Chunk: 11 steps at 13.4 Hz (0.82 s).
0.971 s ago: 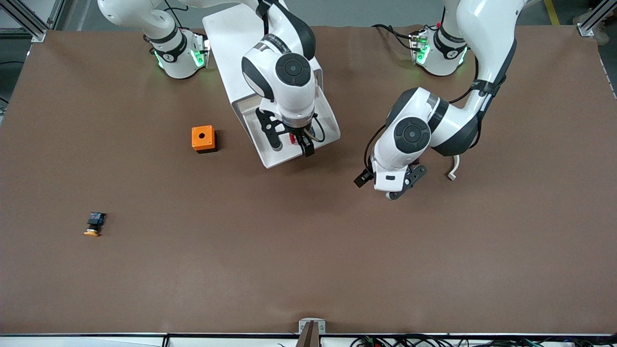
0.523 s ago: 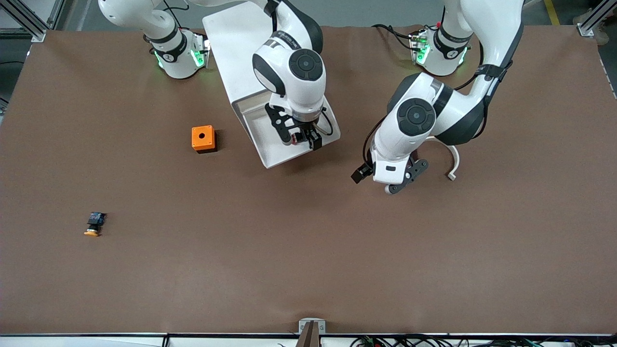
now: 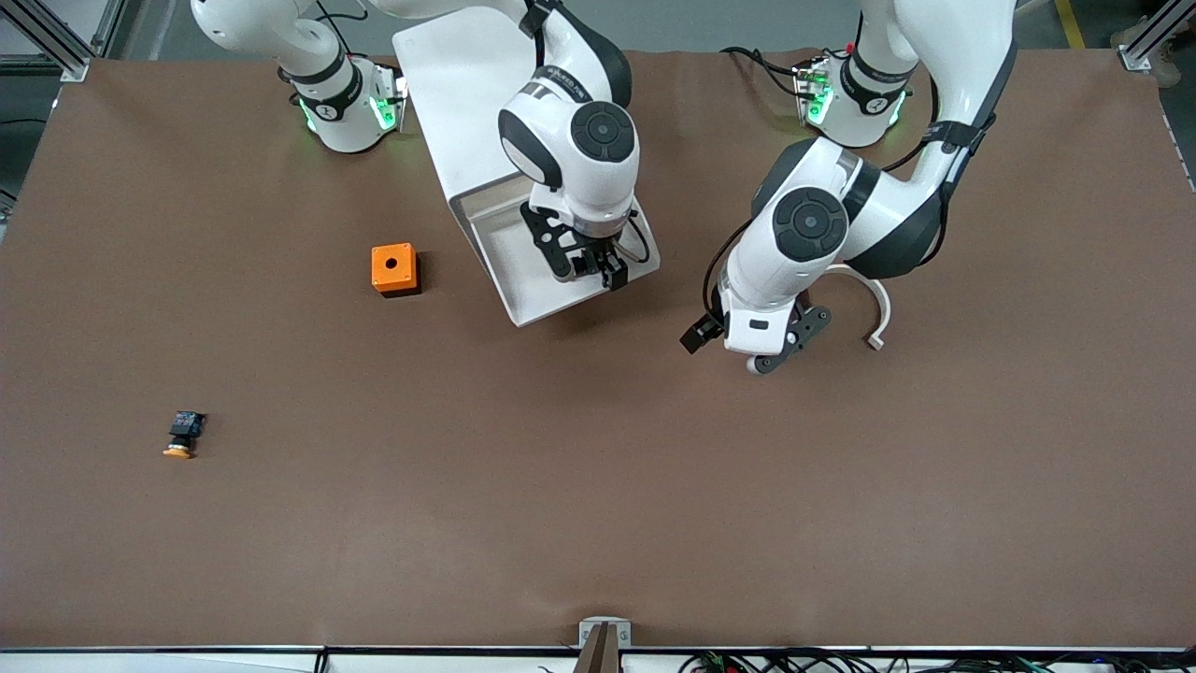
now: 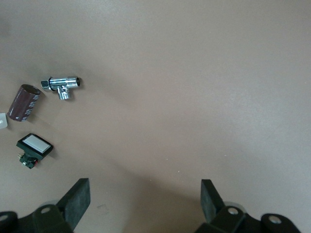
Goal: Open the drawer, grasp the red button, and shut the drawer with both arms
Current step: 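Lift the red button out and carry it beside the yellow button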
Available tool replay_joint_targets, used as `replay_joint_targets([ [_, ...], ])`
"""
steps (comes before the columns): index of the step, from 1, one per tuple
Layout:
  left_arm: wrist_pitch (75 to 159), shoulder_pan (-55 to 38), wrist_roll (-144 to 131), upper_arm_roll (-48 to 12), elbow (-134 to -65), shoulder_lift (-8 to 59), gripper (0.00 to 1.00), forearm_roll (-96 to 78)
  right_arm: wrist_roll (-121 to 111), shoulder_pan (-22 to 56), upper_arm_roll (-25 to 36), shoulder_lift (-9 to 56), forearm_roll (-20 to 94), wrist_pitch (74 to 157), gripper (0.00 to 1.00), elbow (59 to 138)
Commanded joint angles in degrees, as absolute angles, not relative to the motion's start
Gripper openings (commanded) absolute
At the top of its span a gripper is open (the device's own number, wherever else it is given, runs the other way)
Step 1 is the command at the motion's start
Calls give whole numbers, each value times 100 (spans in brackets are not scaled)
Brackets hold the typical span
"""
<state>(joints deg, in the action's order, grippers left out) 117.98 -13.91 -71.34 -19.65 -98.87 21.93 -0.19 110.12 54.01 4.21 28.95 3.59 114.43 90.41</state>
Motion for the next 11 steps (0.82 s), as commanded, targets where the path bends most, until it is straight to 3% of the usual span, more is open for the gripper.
replay_joint_targets([
  [1,11698,-1292,-7128,-2022,-9914,2118,100,-359,11022,5476,466,2997,378,11435,80,8947],
  [2,11690,-1292,-7137,-2021,-9931,2127,100,-360,11021,5484,466,2997,387,11435,68,8947],
  [3,11689,-1292,-7128,-2021,-9940,2127,100,-360,11030,5484,457,2997,395,11435,49,8921],
  [5,11689,-1292,-7137,-2021,-9958,2127,100,-360,11039,5511,466,2988,448,11426,0,8895],
  [9,11689,-1301,-7137,-2021,-9958,2153,100,-360,10934,5379,457,2971,448,11303,0,8544],
  [11,11698,-1318,-7145,-2021,-9949,2180,100,-360,10322,5126,466,2962,579,10709,0,8124],
])
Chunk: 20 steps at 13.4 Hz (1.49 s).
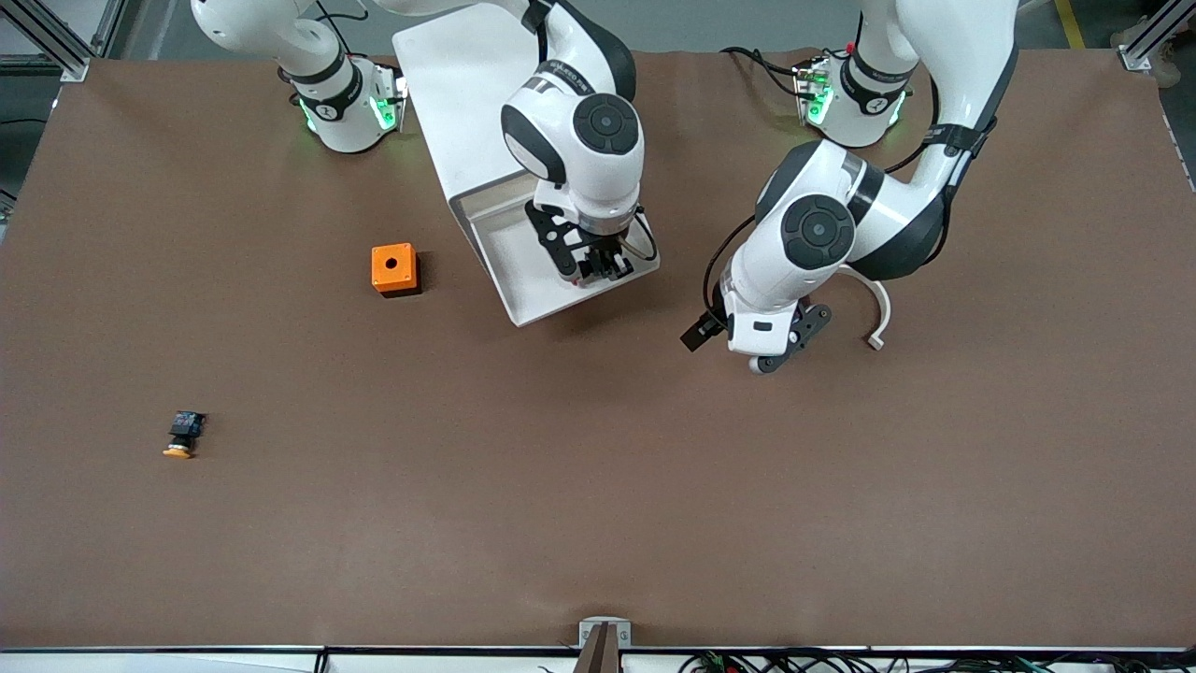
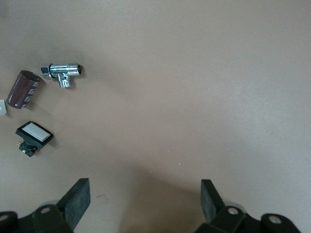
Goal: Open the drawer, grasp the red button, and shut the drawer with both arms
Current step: 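Lift the red button out and carry it beside the yellow button, then set the red button down with the right gripper while the left gripper pushes the drawer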
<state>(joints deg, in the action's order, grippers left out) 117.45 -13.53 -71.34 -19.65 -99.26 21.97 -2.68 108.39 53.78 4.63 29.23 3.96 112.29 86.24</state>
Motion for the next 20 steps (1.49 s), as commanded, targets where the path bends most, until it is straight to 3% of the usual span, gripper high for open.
replay_joint_targets([
  [1,11707,-1327,-7146,-2021,-9949,2188,100,-369,9770,4889,475,2953,754,10374,0,7869],
  [5,11724,-1318,-7137,-2021,-9949,2215,100,-369,6487,3634,518,2620,774,9346,0,7874],
  [8,11786,-1362,-7137,-2021,-9923,2320,100,-369,3622,2281,519,2268,738,9325,0,8506],
  [11,12224,-1476,-6997,-2030,-9923,2495,100,-308,1429,1216,527,2303,346,10016,0,8989],
  [16,12419,-1756,-6321,-2039,-9862,2776,100,-308,-94,344,519,2785,106,11836,0,9544],
  [20,12419,-1951,-5630,-2048,-9940,2979,100,-334,-676,-122,519,3242,114,12391,0,9545],
])
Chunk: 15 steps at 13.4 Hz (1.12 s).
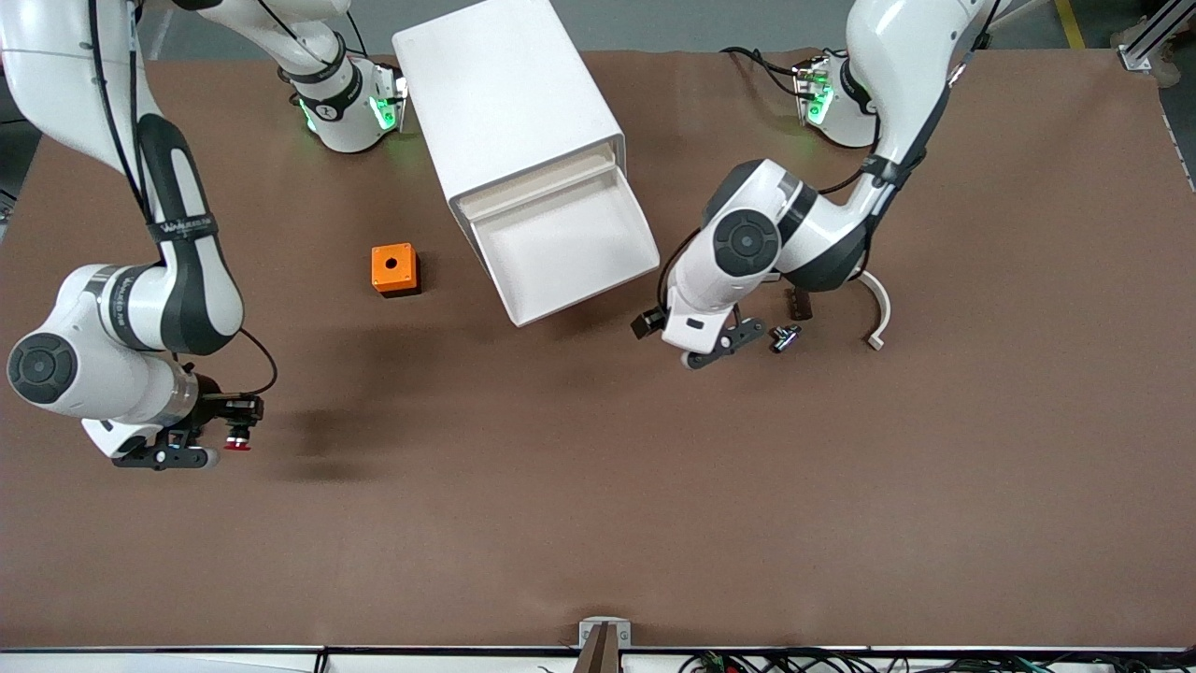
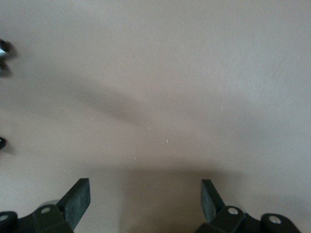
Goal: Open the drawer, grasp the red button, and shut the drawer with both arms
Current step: 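Set the red button down with the right gripper while the left gripper pushes the drawer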
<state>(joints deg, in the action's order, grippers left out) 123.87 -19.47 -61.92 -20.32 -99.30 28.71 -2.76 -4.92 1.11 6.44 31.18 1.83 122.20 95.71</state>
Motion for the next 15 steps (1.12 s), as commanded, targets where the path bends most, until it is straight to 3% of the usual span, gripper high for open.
replay_joint_targets([
  [1,12419,-1942,-5329,-2057,-9975,3014,100,-386,-685,-219,519,3339,114,12506,0,9545],
  [7,12358,-1890,-5273,-2460,-10071,2971,100,-756,-1169,-589,510,3753,141,13087,0,9545],
  [15,12357,-1881,-5361,-2979,-10362,2909,100,-1239,-1169,-642,510,3788,176,13341,0,9826],
])
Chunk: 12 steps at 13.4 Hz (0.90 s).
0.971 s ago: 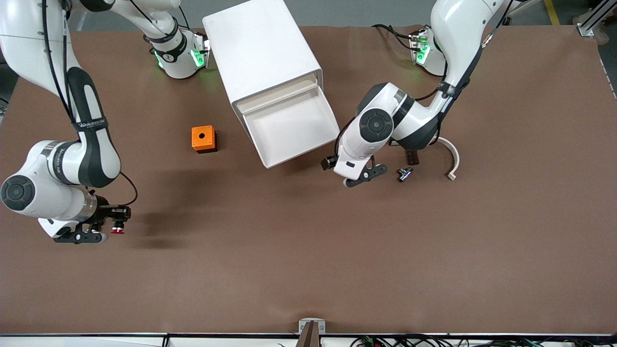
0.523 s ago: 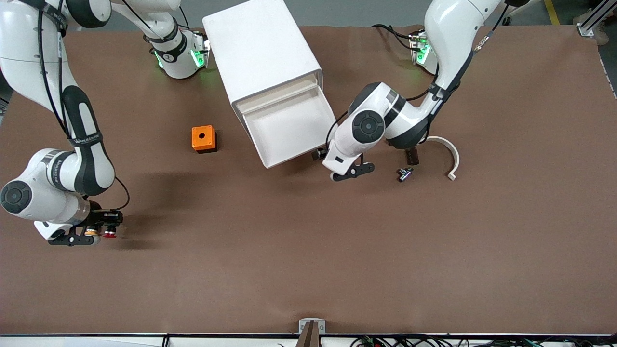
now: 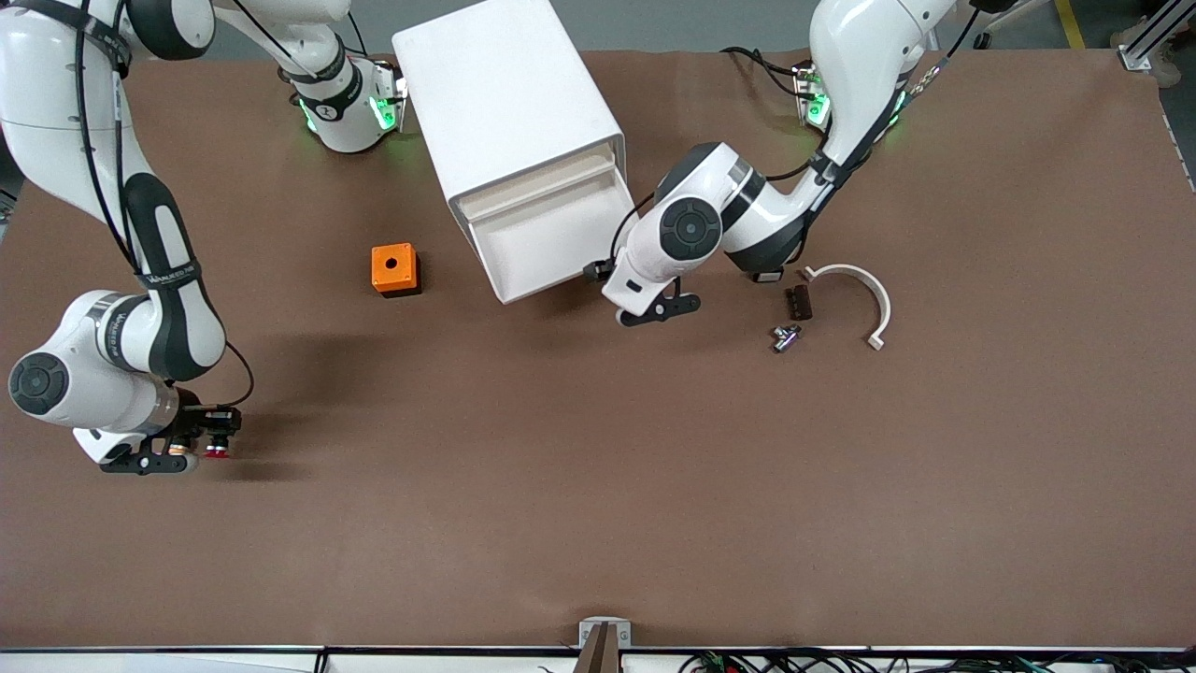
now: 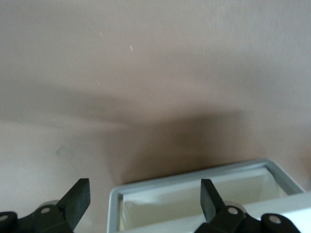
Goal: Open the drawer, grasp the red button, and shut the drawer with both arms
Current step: 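Push the drawer shut into the cabinet with the left gripper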
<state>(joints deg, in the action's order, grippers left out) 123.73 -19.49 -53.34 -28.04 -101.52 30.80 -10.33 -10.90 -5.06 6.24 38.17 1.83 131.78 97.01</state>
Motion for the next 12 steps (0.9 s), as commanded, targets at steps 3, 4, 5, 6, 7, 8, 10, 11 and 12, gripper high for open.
replay_joint_targets([
  [3,12357,-1942,-5668,-3128,-10406,2953,100,-1266,-1169,-642,510,3788,184,13368,0,9853],
  [4,12357,-1942,-5782,-3207,-10415,2962,100,-1266,-1160,-642,510,3788,185,13359,0,9853],
  [5,12357,-1942,-5870,-3269,-10450,2962,100,-1266,-1160,-642,510,3788,176,13359,0,9853],
  [6,12357,-1942,-5906,-3322,-10459,2962,100,-1266,-1160,-633,501,3788,176,13359,0,9853],
  [7,12357,-1951,-5906,-3357,-10485,2962,100,-1266,-1160,-633,510,3788,176,13359,0,9853],
  [8,12384,-1995,-5915,-3392,-10485,2979,100,-1266,-1160,-624,510,3788,176,13351,23,9844],
  [10,12384,-2091,-5906,-3401,-10485,2979,100,-1266,-1160,-580,510,3788,167,13359,100,9835],
  [11,12384,-2118,-5906,-3410,-10494,2979,100,-1266,-1169,-580,510,3788,167,13359,100,9826],
  [12,12384,-2153,-5906,-3410,-10494,2979,100,-1266,-1169,-580,510,3779,167,13351,100,9817],
])
